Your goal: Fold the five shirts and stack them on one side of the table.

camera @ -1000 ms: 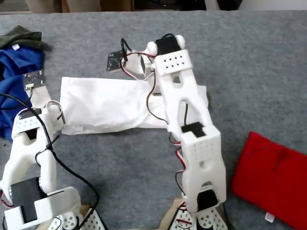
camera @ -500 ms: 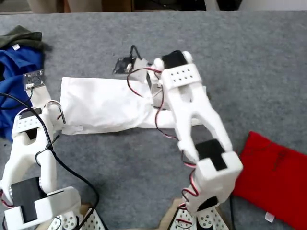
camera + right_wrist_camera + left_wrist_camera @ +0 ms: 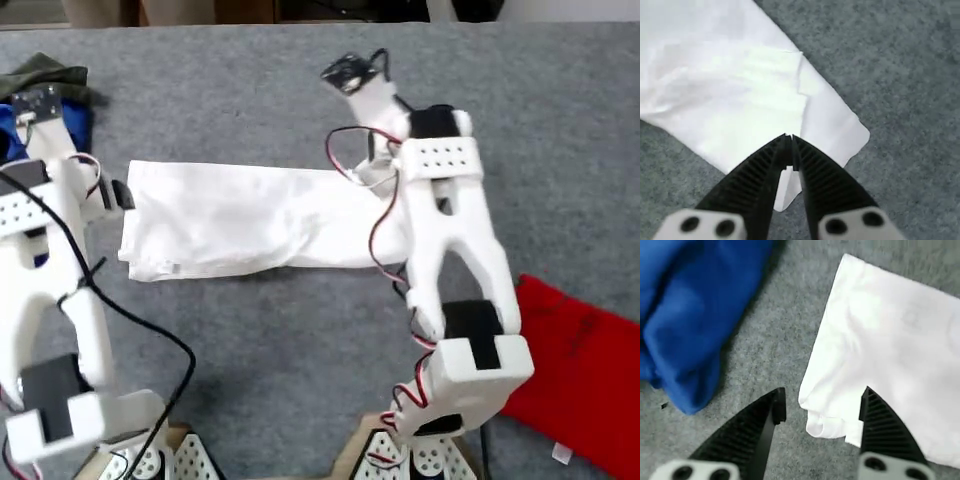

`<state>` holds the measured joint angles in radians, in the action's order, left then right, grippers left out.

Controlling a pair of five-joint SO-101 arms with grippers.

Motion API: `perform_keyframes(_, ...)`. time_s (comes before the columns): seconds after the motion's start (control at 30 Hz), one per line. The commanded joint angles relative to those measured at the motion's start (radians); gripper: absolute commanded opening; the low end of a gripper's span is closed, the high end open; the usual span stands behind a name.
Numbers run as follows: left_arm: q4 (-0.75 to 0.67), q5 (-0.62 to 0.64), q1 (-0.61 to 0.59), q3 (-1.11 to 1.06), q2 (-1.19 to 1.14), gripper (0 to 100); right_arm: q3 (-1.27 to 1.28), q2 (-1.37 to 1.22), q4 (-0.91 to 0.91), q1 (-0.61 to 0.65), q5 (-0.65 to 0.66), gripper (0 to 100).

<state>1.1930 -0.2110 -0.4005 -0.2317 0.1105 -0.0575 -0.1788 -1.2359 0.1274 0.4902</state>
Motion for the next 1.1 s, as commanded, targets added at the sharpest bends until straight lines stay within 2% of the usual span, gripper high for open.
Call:
perform_keyframes(0.0,0.068,-0.044,-0.005,0.140,-0.096,25,0.030,0.071,0.094,-0.054,-0.052,0.5)
perform_keyframes(0.3,0.315,-0.040,0.020,0.509,-0.433,25,0.036,0.067,0.130,-0.053,-0.063,0.5)
perform_keyframes(0.5,0.505,0.098,0.163,0.783,-0.458,25,0.079,0.061,0.204,-0.053,-0.063,0.5)
perform_keyframes(0.63,0.450,0.253,0.230,0.784,-0.530,23,0.145,0.061,0.276,-0.053,-0.063,0.5)
perform_keyframes(0.7,0.428,0.299,0.238,0.786,-0.596,16,0.157,0.061,0.293,-0.054,-0.063,0.5)
perform_keyframes(0.83,0.460,0.305,0.212,0.790,-0.731,2,0.157,0.061,0.293,-0.056,-0.060,0.5)
perform_keyframes(1.07,0.499,0.302,0.101,0.795,-0.797,3,0.160,0.059,0.293,-0.054,-0.057,0.5)
